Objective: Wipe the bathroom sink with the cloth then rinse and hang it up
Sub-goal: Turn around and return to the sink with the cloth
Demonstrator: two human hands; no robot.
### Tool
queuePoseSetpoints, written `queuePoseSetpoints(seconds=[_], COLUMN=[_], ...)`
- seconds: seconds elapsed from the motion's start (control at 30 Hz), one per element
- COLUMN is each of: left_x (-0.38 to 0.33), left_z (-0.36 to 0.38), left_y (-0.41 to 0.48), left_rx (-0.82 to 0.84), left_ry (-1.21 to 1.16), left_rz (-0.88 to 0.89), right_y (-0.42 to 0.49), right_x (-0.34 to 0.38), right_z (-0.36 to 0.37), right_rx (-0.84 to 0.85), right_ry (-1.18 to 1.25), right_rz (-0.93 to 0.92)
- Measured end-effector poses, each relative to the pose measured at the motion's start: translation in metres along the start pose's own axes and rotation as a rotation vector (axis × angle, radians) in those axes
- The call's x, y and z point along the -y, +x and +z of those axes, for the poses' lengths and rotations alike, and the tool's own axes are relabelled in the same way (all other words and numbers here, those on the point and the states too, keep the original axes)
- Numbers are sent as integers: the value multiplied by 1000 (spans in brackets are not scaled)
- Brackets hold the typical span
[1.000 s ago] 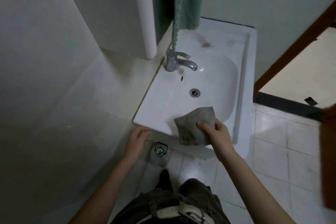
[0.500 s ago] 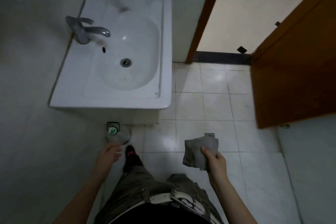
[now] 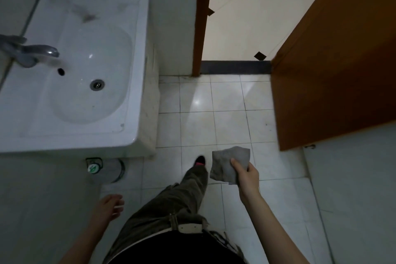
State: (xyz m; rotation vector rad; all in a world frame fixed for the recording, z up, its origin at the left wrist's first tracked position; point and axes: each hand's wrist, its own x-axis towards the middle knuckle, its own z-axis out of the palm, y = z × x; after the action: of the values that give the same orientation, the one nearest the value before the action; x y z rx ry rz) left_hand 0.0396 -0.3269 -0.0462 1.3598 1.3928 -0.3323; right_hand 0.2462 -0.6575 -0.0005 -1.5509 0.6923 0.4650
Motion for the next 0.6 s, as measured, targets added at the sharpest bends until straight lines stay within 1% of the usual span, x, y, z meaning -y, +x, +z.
queuePoseSetpoints(seconds=[0.1,0.23,0.3,0.47,0.6], left_x=[-38,-123,-174,-303,-381], left_z=[46,122,158,227,271], left_y=[17,37,43,53,65], left_rx=[7,87,136,214,220], left_ry=[-12,2,14,27,10], left_rz=[-13,18,74,266,367], right_y=[47,106,131,195,261], right_x=[33,91,123,197,252], right_z=[-11,-35,-50,-78,-81], right_rx=[-25,-114,-148,-163,-198], right_ry=[0,14,14,-14,-25], right_rz=[1,5,3,11,5])
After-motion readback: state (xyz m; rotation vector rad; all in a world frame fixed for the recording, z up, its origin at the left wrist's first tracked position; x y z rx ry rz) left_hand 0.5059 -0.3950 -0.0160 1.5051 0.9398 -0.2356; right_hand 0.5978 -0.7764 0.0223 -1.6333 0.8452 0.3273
